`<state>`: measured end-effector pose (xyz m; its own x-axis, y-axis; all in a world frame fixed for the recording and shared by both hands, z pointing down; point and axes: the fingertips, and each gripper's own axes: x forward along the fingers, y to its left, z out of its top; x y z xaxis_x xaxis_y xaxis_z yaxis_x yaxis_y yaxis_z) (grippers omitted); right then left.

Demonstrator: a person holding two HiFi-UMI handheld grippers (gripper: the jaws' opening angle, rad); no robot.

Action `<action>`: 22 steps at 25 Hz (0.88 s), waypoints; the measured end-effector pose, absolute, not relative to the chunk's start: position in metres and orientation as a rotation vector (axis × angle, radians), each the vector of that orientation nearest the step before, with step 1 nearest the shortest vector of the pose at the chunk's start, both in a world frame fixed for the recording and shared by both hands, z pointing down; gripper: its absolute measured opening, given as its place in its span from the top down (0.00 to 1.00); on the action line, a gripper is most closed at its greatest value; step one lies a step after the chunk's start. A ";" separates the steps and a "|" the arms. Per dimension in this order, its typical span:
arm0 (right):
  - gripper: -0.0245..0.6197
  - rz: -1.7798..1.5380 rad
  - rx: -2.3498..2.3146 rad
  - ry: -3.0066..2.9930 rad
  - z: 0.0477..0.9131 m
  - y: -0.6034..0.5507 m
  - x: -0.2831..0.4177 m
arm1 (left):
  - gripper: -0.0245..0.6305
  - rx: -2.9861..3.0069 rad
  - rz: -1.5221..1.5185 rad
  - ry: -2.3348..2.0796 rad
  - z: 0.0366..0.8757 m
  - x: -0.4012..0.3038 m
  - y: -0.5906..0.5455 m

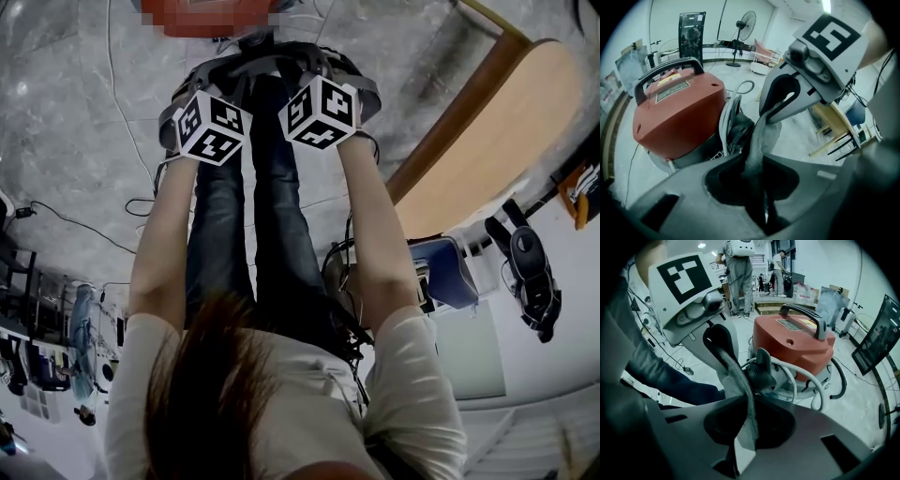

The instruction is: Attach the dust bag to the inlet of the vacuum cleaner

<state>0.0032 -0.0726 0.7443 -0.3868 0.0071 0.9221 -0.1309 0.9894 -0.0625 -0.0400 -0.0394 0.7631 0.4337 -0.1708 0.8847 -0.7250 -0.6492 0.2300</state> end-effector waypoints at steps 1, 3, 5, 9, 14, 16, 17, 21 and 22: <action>0.89 0.164 0.107 -1.967 0.744 -0.072 0.003 | 0.85 2.097 1.206 -0.742 0.763 -0.040 -0.040; 0.89 0.222 0.181 -1.974 0.744 -0.071 0.005 | 0.85 2.144 1.262 -0.698 0.762 -0.040 -0.043; 0.90 0.279 0.262 -1.982 0.743 -0.071 0.009 | 0.84 2.214 1.346 -0.623 0.761 -0.039 -0.049; 0.90 0.342 0.337 -1.979 0.743 -0.071 0.015 | 0.81 2.303 1.450 -0.513 0.758 -0.034 -0.057; 0.89 0.305 0.284 -1.982 0.744 -0.073 0.014 | 0.80 2.332 1.463 -0.481 0.757 -0.033 -0.058; 0.89 0.264 0.235 -1.971 0.746 -0.075 0.016 | 0.80 2.290 1.391 -0.541 0.759 -0.031 -0.056; 0.89 0.246 0.209 -1.967 0.746 -0.076 0.016 | 0.81 2.265 1.354 -0.575 0.760 -0.030 -0.055; 0.89 0.175 0.112 -1.956 0.745 -0.081 0.008 | 0.83 2.197 1.253 -0.665 0.760 -0.035 -0.055; 0.89 0.156 0.090 -1.952 0.744 -0.081 0.006 | 0.83 2.186 1.235 -0.679 0.759 -0.037 -0.054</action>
<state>0.0056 -0.0814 0.7445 -0.3767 0.0103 0.9263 -0.1366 0.9884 -0.0666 -0.0371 -0.0545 0.7593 0.4546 -0.1628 0.8757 -0.6517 -0.7310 0.2024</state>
